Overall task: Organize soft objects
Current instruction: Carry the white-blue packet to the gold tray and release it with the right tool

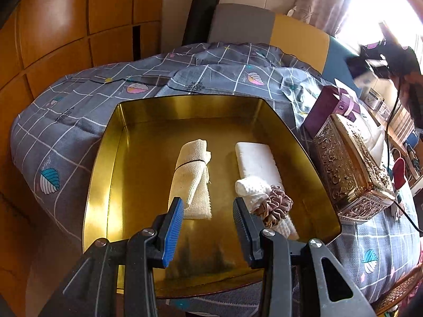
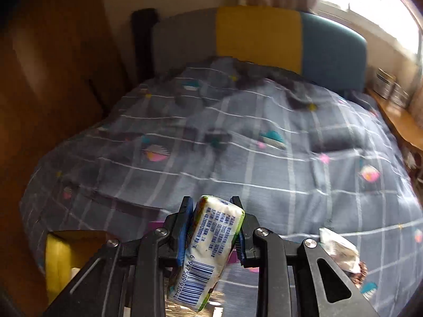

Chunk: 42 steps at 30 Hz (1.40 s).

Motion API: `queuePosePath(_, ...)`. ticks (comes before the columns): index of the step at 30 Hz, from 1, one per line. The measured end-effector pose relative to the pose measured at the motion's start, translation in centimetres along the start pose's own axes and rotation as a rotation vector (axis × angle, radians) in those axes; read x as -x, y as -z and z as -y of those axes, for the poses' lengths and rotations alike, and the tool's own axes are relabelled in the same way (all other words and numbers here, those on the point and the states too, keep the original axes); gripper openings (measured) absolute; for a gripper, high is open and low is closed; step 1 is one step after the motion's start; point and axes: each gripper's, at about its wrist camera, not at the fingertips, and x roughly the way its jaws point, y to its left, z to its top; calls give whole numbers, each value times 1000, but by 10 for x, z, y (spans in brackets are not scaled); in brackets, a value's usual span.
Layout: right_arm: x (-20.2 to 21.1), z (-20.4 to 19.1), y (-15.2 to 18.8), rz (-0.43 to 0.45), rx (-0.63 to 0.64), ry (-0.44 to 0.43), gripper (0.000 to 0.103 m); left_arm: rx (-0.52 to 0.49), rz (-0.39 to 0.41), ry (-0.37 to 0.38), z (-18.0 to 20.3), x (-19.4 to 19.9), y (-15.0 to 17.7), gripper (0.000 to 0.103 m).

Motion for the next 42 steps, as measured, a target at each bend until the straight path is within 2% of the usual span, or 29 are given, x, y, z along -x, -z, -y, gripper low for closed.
queuePosePath(4,-4,-69,9,-14,147,-118,29,6,1,-3,-1,1,1,38)
queuePosePath(9,-9,-145,48,-75,349,-227,29,20,16,-16,-5,5,1,39)
queuePosePath(15,-25,-204,115,-192,543,-265,29,30,44,-38,-7,15,0,38)
queuePosePath(19,-47,-214,147,-263,572,-222,29,20,58,-49,-5,20,0,38)
queuePosePath(22,-56,-219,158,-275,577,-197,29,14,57,-48,-5,21,0,38)
queuePosePath(28,-49,-212,148,-168,526,-206,36,8,44,-45,-1,19,3,39)
queuePosePath(30,-42,-207,143,-132,505,-213,46,7,42,-43,1,18,4,39)
queuePosePath(34,-30,-202,139,-103,489,-207,47,-3,43,-45,4,18,5,39)
queuePosePath(38,-16,-194,141,-77,492,-185,55,-14,44,-46,8,18,6,39)
queuePosePath(42,-2,-183,147,-54,515,-154,58,-27,44,-44,13,19,7,39)
